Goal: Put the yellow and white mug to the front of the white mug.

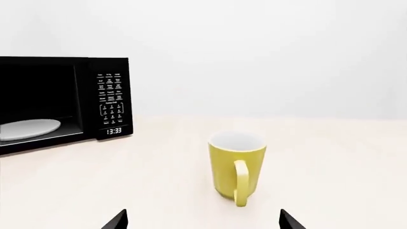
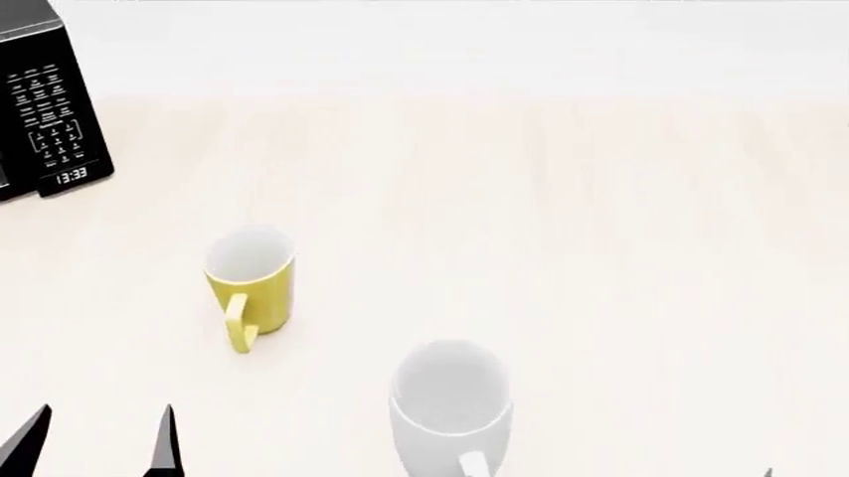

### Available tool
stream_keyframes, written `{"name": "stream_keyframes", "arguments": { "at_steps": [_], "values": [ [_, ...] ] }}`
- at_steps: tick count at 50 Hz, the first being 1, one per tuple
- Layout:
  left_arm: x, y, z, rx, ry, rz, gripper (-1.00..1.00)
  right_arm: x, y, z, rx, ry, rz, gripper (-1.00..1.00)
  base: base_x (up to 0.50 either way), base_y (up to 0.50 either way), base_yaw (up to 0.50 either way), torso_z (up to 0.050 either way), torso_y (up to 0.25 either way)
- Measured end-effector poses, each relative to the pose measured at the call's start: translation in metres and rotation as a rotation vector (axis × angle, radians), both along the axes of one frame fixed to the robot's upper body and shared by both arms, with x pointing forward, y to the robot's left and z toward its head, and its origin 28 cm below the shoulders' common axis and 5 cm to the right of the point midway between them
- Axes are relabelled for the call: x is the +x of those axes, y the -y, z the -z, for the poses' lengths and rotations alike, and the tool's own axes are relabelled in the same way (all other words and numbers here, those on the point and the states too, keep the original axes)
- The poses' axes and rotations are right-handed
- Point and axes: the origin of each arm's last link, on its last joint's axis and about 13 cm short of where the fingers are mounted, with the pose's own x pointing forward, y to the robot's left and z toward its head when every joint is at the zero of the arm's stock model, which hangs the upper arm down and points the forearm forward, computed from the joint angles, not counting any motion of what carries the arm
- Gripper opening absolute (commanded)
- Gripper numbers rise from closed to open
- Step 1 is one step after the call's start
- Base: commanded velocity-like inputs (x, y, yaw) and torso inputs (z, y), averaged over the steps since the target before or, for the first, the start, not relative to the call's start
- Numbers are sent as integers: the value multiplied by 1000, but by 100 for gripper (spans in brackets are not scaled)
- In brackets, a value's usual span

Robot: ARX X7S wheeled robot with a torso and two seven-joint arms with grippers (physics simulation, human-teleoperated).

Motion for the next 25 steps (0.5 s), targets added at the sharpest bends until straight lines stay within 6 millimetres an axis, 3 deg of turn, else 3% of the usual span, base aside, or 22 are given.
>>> {"name": "stream_keyframes", "arguments": {
  "at_steps": [5,19,25],
  "values": [
    [0,0,0,-4,-1,6,100,0,0,0,-13,0,-1,100,488,-141,0,0,0],
    [2,-1,0,-22,-14,15,100,3,-2,2,-11,-33,20,100,0,0,0,0,0],
    [1,-2,0,-21,-17,19,100,3,-3,2,11,-39,7,100,458,-258,0,0,0]
  ]
}}
